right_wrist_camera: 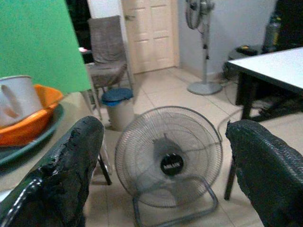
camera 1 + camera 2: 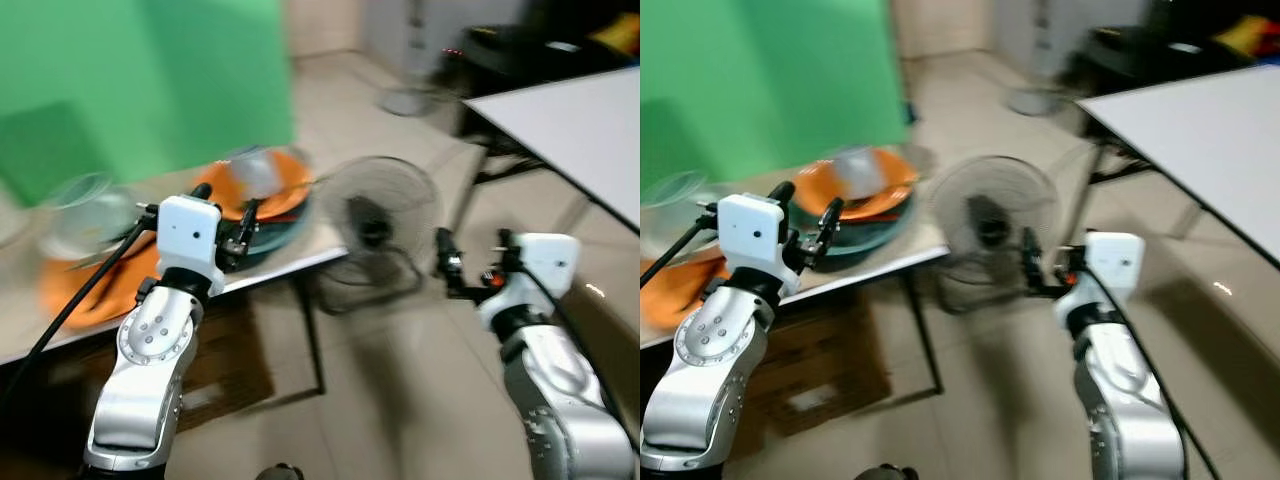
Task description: Setting the table
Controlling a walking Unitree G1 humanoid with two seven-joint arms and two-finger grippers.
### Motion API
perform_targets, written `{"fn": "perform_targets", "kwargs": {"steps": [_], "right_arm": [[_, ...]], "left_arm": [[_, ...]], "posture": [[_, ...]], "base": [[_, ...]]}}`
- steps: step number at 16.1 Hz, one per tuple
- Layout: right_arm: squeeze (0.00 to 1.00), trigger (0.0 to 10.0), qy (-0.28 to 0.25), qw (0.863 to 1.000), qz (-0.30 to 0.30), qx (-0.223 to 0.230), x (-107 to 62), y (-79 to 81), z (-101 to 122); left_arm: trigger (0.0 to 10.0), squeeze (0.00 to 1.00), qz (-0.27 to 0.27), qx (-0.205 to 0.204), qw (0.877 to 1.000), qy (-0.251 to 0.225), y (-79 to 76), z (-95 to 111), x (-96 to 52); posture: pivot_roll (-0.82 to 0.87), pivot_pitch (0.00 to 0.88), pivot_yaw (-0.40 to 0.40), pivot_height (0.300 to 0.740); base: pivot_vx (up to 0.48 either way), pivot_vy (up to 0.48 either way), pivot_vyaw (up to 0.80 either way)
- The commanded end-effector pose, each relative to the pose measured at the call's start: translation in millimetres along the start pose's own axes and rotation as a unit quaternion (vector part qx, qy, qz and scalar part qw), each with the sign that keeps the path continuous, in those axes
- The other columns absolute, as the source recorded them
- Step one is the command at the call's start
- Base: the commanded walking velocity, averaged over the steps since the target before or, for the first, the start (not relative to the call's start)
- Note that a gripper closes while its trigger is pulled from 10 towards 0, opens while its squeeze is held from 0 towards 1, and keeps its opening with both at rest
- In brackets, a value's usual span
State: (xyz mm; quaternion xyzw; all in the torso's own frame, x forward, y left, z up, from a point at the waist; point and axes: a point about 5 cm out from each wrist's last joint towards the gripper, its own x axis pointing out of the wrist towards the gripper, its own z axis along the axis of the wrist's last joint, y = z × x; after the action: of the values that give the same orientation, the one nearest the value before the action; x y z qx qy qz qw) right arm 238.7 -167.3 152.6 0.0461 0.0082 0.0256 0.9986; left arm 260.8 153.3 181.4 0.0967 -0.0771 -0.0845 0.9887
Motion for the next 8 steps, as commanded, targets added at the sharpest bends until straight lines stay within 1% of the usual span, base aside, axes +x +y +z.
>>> {"fn": "perform_targets", "kwargs": {"steps": [1, 2, 3, 4, 6, 7, 8], "right_arm": [[1.00, 10.0, -0.013, 1.000, 0.012, 0.010, 0.8, 6.2, 7.1], [1.00, 10.0, -0.014, 1.000, 0.012, 0.010, 1.0, 6.4, 7.8], [0.04, 10.0, -0.018, 1.000, 0.008, 0.011, 2.4, 6.7, 10.5], [0.00, 10.0, -0.005, 1.000, -0.009, -0.001, 6.2, 5.4, 11.5], [0.00, 10.0, 0.005, 1.000, -0.008, 0.011, 8.3, 5.3, 11.6], [0.00, 10.0, 0.001, 1.000, -0.001, 0.020, 9.6, 6.1, 13.4], [0.00, 10.0, -0.014, 1.000, 0.000, 0.007, 10.7, 6.1, 16.8]], "left_arm": [[10.0, 0.00, -0.001, 0.004, 1.000, -0.004, 3.9, 2.8, -0.5], [10.0, 0.00, -0.002, 0.004, 1.000, -0.005, 3.9, 3.3, -0.4], [10.0, 0.00, -0.002, 0.004, 1.000, -0.007, 3.8, 4.8, -0.3], [10.0, 0.00, -0.002, 0.004, 1.000, -0.010, 3.8, 7.2, -0.3], [10.0, 0.00, -0.002, 0.004, 1.000, -0.012, 3.9, 8.8, -0.4], [10.0, 0.00, -0.004, 0.004, 1.000, -0.015, 3.6, 10.5, -0.1], [10.0, 0.00, -0.005, 0.004, 1.000, -0.017, 3.9, 11.7, -0.2]], "posture": [[0.05, 0.015, 0.034, 0.740], [0.05, 0.015, 0.034, 0.740], [0.05, 0.015, 0.032, 0.740], [0.05, 0.015, 0.030, 0.740], [0.05, 0.015, 0.029, 0.740], [0.05, 0.015, 0.029, 0.740], [0.06, 0.016, 0.026, 0.740]], "base": [[0.262, 0.000, 0.80], [0.262, 0.000, 0.80], [0.311, 0.000, 0.00], [0.322, 0.000, 0.00], [0.328, 0.000, 0.00], [0.349, 0.000, 0.00], [0.379, 0.000, 0.00]]}}
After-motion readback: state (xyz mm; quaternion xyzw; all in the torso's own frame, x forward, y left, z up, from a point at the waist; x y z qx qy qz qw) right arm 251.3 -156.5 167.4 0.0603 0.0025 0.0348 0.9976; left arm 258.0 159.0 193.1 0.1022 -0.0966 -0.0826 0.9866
